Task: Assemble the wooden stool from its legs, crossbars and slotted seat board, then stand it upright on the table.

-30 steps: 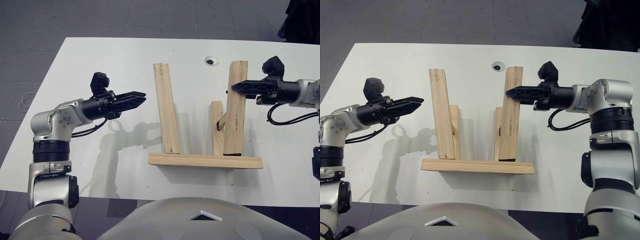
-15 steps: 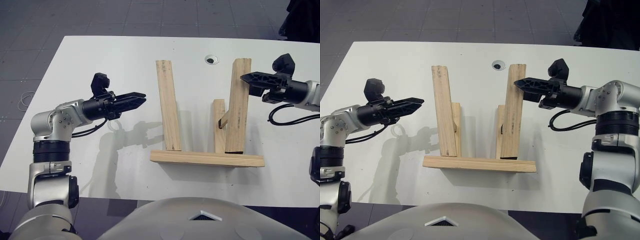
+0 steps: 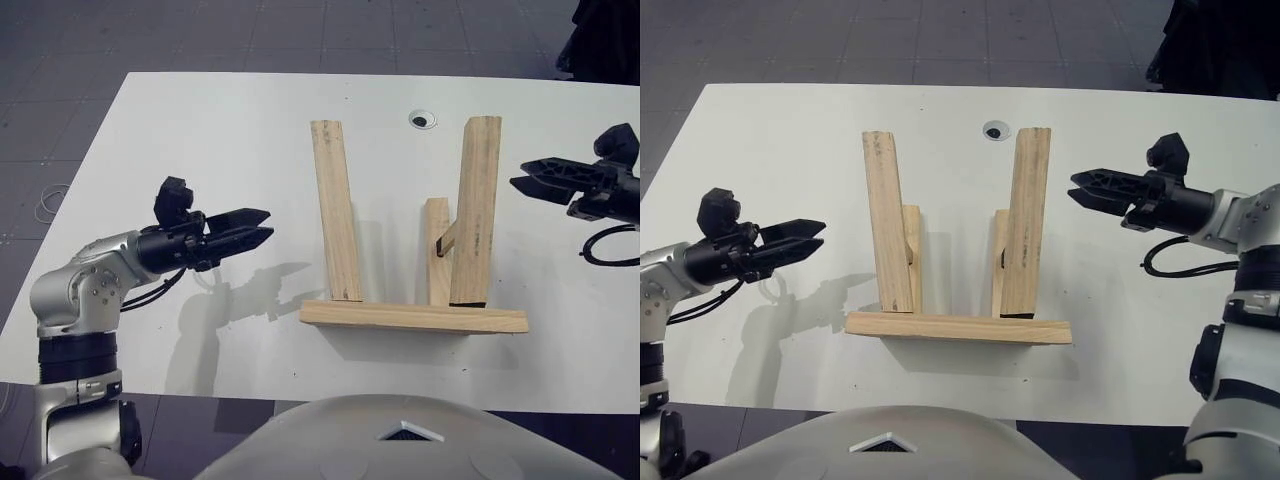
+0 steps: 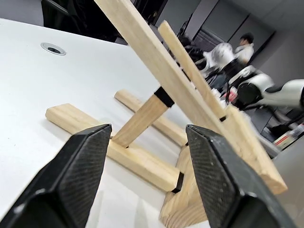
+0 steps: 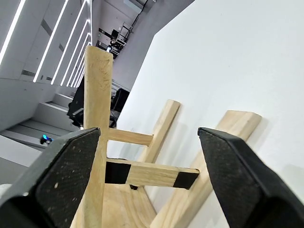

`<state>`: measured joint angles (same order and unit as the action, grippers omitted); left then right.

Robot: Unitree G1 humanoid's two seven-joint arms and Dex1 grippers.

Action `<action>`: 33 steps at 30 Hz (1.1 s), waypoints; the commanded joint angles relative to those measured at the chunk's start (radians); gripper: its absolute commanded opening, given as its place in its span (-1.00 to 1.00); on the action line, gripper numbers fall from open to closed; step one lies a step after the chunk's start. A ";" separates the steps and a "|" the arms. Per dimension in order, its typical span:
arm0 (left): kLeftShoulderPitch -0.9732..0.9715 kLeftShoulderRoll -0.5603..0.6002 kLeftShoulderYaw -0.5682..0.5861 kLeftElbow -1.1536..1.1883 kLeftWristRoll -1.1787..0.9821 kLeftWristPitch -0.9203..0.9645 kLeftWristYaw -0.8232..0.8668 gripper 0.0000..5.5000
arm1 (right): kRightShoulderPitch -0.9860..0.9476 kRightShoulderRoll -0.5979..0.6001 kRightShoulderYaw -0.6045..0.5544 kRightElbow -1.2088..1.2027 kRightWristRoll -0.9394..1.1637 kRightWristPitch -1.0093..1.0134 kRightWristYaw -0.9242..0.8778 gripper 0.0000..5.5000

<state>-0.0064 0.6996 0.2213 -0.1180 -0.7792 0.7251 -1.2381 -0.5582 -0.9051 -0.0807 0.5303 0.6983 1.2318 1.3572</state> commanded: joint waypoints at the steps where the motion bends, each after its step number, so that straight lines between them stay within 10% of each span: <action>1: 0.153 -0.005 0.026 -0.172 0.050 -0.104 0.041 0.06 | 0.200 -0.069 -0.035 -0.245 0.009 -0.062 0.010 0.37; 13: 0.367 0.032 -0.055 -0.217 0.246 -0.453 -0.056 0.06 | 0.635 -0.121 -0.032 -0.493 -0.177 -0.563 0.053 0.37; 23: 0.383 0.026 -0.085 -0.273 0.144 -0.392 -0.032 0.06 | 0.804 -0.195 -0.086 -0.618 -0.133 -0.613 0.204 0.91; 33: 0.318 -0.021 -0.170 -0.241 0.171 -0.446 -0.021 0.06 | 0.845 -0.104 -0.124 -0.781 -0.068 -0.662 0.135 0.91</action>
<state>0.3211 0.6914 0.0643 -0.3577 -0.6181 0.3037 -1.2710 0.2939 -1.0245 -0.1843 -0.2347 0.6186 0.5921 1.5089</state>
